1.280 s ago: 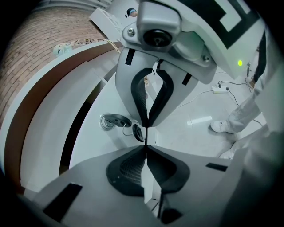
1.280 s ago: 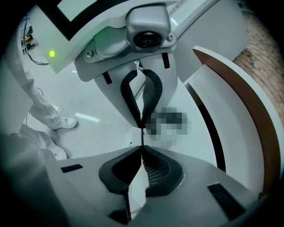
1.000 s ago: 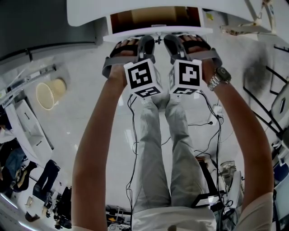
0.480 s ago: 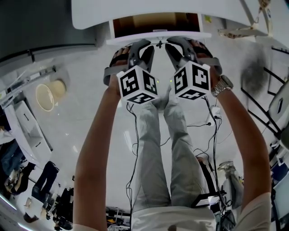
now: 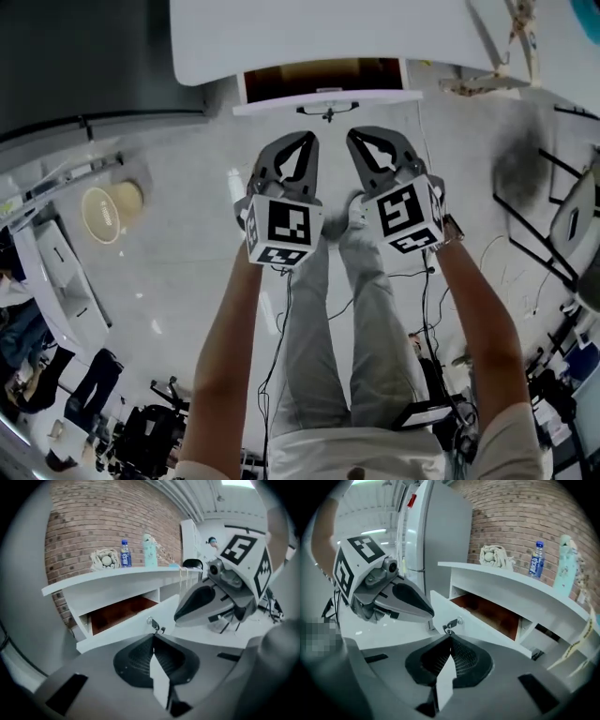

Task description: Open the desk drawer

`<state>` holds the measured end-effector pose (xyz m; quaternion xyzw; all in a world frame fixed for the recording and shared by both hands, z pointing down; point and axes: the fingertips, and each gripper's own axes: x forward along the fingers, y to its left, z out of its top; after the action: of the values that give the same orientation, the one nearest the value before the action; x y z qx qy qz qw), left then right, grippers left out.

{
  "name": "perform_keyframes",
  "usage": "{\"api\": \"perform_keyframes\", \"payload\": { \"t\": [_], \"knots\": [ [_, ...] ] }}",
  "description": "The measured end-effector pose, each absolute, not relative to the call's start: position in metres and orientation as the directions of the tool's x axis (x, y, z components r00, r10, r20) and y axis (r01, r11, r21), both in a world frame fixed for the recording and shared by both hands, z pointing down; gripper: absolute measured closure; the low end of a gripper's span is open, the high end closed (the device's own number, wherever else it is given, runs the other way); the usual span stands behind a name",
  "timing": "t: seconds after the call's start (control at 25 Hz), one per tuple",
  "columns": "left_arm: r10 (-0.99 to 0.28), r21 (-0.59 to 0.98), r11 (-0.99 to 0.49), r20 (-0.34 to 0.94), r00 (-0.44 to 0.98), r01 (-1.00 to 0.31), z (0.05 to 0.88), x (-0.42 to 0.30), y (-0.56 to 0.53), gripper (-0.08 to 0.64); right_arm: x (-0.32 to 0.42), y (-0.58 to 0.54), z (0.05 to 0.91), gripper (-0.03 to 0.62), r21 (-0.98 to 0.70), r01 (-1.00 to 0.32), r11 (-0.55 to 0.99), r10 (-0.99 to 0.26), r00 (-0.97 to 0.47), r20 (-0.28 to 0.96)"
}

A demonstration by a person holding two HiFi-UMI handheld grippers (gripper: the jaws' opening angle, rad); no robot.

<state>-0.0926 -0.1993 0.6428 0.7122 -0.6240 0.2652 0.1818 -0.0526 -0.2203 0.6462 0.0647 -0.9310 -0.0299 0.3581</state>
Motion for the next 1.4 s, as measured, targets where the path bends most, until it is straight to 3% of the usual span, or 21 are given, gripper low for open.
{"api": "perform_keyframes", "payload": {
  "t": [0.24, 0.48, 0.68, 1.08, 1.4],
  "knots": [
    [-0.876, 0.079, -0.012, 0.480, 0.048, -0.997, 0.574, -0.100, -0.183, 0.554, -0.043, -0.215, 0.579, 0.568, -0.019, -0.238, 0.971, -0.188, -0.808, 0.558],
    [-0.946, 0.063, 0.014, 0.325, 0.007, -0.998, 0.472, -0.113, -0.176, 0.555, -0.042, -0.222, 0.482, 0.568, -0.118, -0.298, 0.947, -0.220, -0.873, 0.436],
    [-0.958, 0.149, 0.014, 0.285, 0.030, -0.989, 0.385, -0.108, -0.156, 0.555, -0.032, -0.209, 0.385, 0.568, -0.211, -0.313, 0.926, -0.224, -0.906, 0.359],
    [-0.984, 0.114, 0.038, 0.179, -0.017, -0.993, 0.247, -0.107, -0.156, 0.555, 0.017, -0.232, 0.249, 0.568, -0.137, -0.312, 0.940, -0.279, -0.936, 0.215],
    [-0.988, 0.191, 0.104, 0.133, -0.079, -0.976, 0.172, -0.083, -0.118, 0.555, 0.071, -0.217, 0.155, 0.568, -0.138, -0.308, 0.941, -0.295, -0.950, 0.108]
  ]
}}
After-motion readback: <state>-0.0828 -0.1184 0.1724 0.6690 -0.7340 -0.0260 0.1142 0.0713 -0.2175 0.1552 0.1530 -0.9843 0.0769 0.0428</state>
